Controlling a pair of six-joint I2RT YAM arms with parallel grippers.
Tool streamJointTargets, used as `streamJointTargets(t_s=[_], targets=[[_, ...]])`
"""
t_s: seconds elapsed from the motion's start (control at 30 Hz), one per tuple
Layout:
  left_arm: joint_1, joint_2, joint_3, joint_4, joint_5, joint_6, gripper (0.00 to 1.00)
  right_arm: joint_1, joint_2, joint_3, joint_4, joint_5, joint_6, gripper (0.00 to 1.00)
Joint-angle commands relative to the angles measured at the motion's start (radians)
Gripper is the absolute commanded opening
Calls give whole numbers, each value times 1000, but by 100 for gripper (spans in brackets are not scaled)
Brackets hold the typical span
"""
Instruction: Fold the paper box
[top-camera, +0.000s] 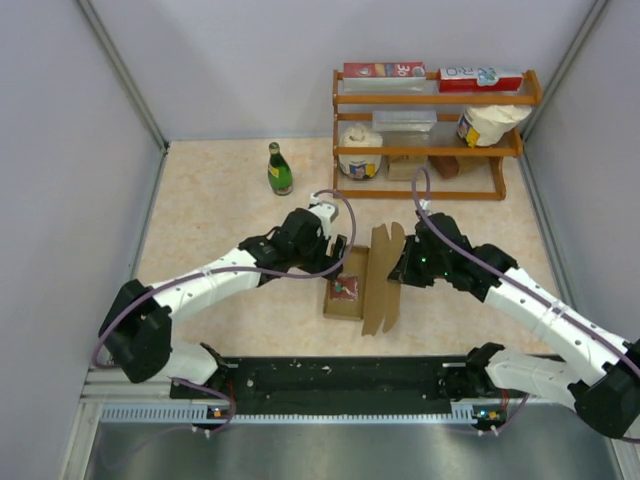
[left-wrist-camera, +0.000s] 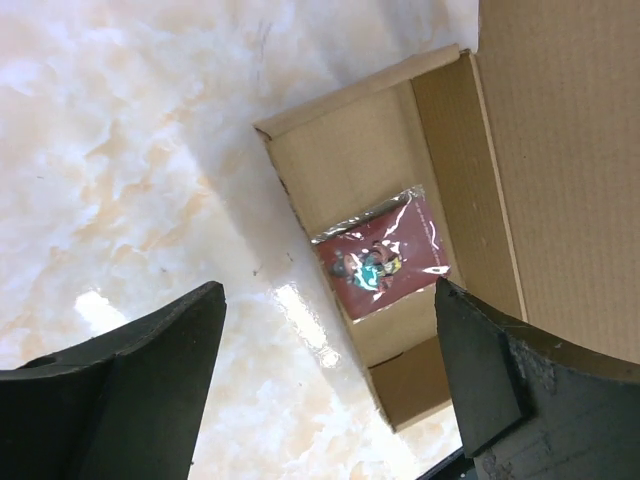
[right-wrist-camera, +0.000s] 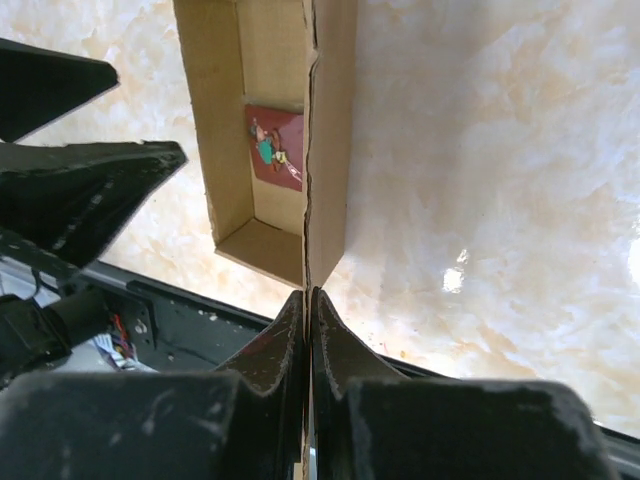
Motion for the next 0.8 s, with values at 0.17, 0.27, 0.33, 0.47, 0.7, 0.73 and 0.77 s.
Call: streamJointTargets(t_s=[0.17,0.27,0.33,0.47,0.7,0.73,0.77], targets=[[55,-311,17,22,-49,31,74,-98,86,194,-172,-119,-378,0],[78,-345,25,20,-27,51,36,-100,124,270,-209,-105,-461,0],[101,-352,26,20,-6,45,23,-100,144,312,-211,-81,-508,0],[134,-358,20,28,54,19,22,-100,188,382,-213,-18,-603,0],[168,-363,8,51,104,23,27,-98,242,422,-206,55,-798,0],[176,-363,8,54,114,28,28,-98,247,422,-208,50,-826,0],[182,-360,11,56,117,33,30,-98,253,419,-208,48,-834,0]])
